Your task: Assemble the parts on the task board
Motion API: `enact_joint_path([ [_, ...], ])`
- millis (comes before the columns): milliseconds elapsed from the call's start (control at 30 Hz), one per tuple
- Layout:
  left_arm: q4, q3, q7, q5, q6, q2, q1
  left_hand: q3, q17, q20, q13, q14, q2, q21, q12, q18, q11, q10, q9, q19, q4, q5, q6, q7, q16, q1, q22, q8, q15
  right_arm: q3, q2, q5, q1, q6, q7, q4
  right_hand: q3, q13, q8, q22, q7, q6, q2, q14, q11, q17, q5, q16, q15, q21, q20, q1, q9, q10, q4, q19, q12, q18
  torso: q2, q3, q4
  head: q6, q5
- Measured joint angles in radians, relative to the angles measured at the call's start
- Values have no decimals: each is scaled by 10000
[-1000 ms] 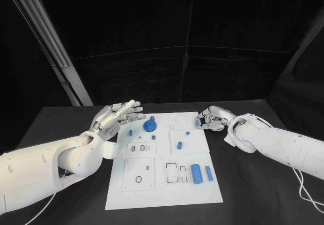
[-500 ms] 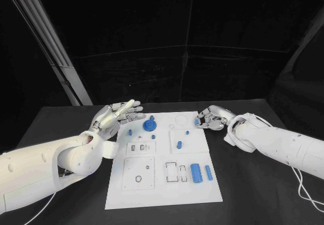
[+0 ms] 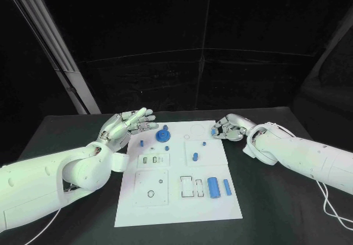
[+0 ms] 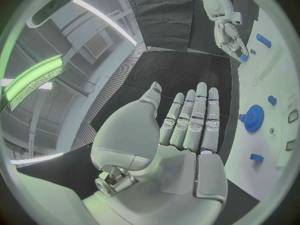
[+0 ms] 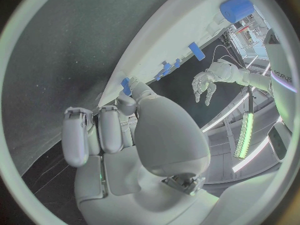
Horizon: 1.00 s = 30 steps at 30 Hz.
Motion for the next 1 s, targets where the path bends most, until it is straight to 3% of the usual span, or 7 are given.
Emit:
enact_joint_path([
  [433,-10,-1,-72,0,28,-2,0,0,0,0,0,0,0,0,0,0,0,0,0,0,0,0,0,0,0,0,-8,0,0,0,44,5,0,-17,-116,21,0,-3,-34,0,19,-20,0,0,0,-10,0,0,0,0,0,0,-12,0,0,0,-33,-1,-2,5,2,-17,-7],
  [633,-11,-1,-92,0,34,-2,0,0,0,0,0,0,0,0,0,0,0,0,0,0,0,0,0,0,0,0,-7,0,0,0,73,7,0,-18,-137,16,-71,-197,-177,0,113,-693,-92,0,109,-70,1,0,0,0,0,-91,-76,-109,-102,0,-289,0,-3,5,2,-32,-8],
  [1000,-13,-1,-115,0,41,-5,0,-29,0,0,0,0,0,0,-37,0,0,0,0,0,-29,0,0,0,0,0,-6,0,0,1,116,8,0,-18,-148,3,-59,-280,-177,-1,141,-787,-92,0,145,-86,1,0,0,0,0,-91,-75,-146,-113,0,-367,0,-2,5,5,-39,-1],
])
